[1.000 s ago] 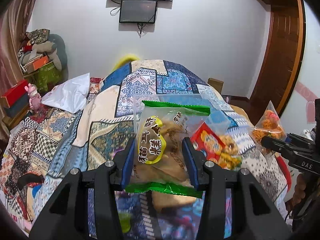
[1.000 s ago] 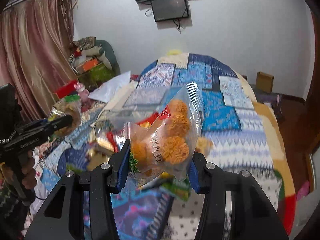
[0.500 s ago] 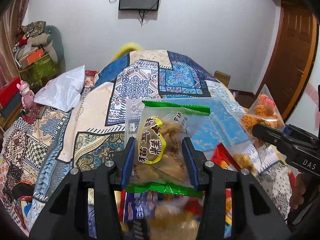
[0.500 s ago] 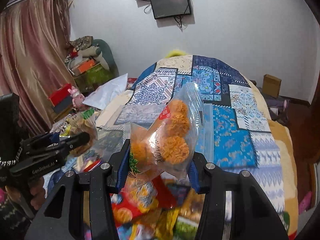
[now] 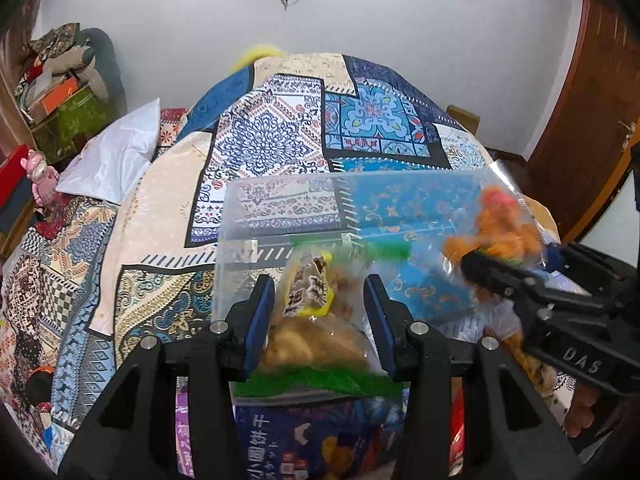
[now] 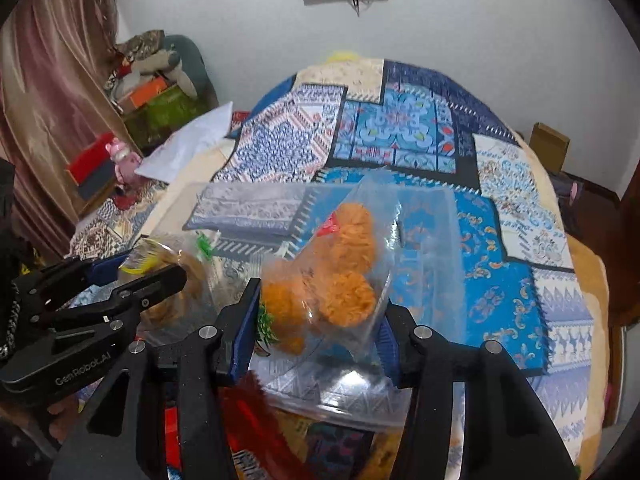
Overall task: Organize snacks
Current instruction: 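Lower both bags into the clear plastic box and open both tools, then grasp the green jelly cup with the left tool while the right tool grasps the wrapped square cake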
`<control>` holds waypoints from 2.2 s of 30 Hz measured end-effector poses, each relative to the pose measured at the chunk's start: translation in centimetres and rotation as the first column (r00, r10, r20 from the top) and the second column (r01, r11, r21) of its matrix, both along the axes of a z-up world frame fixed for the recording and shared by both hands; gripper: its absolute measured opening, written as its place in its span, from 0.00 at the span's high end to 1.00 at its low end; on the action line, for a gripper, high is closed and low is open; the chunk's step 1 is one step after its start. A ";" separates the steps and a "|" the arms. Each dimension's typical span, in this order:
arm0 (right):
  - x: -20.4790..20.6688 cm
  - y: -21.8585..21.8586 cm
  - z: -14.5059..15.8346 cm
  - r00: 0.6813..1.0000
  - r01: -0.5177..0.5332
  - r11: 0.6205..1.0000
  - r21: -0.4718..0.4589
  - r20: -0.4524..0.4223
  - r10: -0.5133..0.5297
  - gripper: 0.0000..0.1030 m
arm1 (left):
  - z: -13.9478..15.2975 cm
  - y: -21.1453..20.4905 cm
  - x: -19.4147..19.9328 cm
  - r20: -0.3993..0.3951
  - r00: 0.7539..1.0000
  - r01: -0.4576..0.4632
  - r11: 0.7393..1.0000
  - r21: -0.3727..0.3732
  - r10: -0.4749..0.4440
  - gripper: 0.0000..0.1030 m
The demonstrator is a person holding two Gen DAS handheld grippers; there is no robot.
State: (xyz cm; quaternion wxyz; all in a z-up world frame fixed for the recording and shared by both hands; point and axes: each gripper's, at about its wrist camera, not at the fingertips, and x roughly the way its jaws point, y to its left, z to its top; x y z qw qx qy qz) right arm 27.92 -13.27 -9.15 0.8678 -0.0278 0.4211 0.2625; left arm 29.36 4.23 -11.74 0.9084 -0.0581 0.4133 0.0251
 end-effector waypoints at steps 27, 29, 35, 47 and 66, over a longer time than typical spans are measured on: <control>-11.0 -4.3 7.1 0.988 0.020 0.999 0.049 0.150 -0.027 0.29 | 7.7 1.7 -13.1 0.178 0.984 -0.041 0.996 0.075 0.027 0.14; -12.1 -4.4 7.0 0.988 0.017 0.999 0.046 0.152 -0.024 0.28 | 7.2 2.2 -14.3 0.167 0.986 -0.044 0.996 0.082 0.030 0.14; -14.4 -3.8 5.7 0.990 0.000 0.999 0.032 0.138 -0.004 0.27 | 4.6 4.9 -17.4 0.108 0.991 -0.082 0.994 0.071 0.074 0.14; -16.5 -1.2 0.8 1.000 -0.016 0.998 0.064 -0.016 0.017 0.27 | -3.0 6.4 -20.6 -0.026 0.996 -0.085 0.996 0.027 0.086 0.14; -17.7 5.9 -3.4 0.992 -0.024 1.000 -0.009 -0.123 0.022 0.27 | -7.1 6.4 -21.8 -0.058 0.998 -0.007 0.995 -0.098 0.001 0.52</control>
